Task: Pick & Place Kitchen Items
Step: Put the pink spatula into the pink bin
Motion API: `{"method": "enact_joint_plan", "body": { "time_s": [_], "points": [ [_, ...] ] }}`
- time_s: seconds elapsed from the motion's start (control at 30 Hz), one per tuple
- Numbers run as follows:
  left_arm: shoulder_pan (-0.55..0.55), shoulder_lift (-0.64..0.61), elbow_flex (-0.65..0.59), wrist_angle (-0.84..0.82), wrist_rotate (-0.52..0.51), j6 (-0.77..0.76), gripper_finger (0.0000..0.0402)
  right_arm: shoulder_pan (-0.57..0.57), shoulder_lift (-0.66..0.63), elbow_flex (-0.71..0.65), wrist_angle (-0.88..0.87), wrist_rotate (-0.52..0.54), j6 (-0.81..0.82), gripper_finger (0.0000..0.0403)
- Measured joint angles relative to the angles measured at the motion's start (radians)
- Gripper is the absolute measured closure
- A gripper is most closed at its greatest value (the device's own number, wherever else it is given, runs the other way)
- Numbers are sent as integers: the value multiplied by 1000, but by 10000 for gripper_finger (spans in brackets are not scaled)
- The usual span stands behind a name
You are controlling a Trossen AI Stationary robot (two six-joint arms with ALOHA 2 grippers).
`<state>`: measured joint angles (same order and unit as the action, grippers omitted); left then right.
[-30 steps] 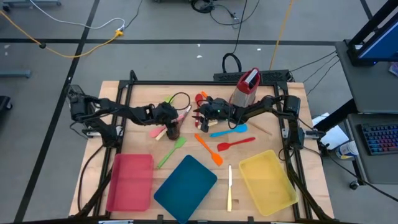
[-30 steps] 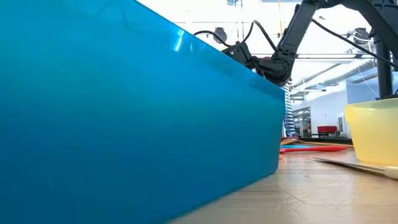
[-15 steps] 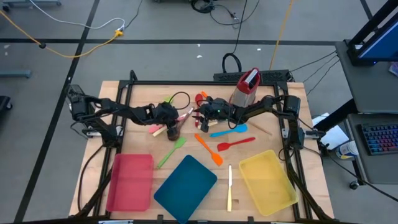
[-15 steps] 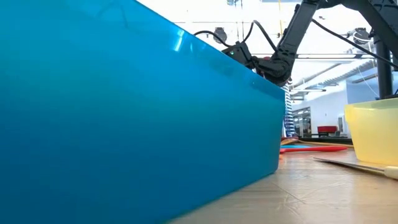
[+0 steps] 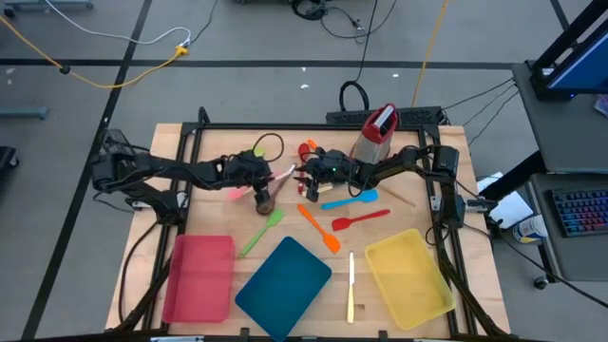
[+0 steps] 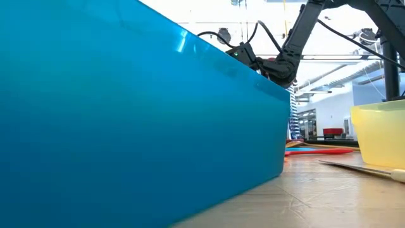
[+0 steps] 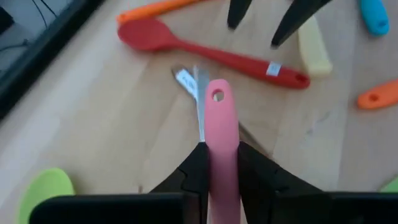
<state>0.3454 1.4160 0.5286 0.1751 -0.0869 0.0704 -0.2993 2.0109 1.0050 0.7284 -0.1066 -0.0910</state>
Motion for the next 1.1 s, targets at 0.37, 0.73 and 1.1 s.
{"method": "enact_joint_plan", "body": {
  "time_s": [0.37,0.73,1.1],
  "points": [
    [-31,5,3,-49,-18,-47,327,0,0,0,-4,0,0,273],
    [-201,-177,256,-484,-158,-83,326,0,0,0,-1,-1,0,273],
    [-431,-234,522,-879,-212,-585,326,0,0,0,5,0,-27,273]
  ]
}}
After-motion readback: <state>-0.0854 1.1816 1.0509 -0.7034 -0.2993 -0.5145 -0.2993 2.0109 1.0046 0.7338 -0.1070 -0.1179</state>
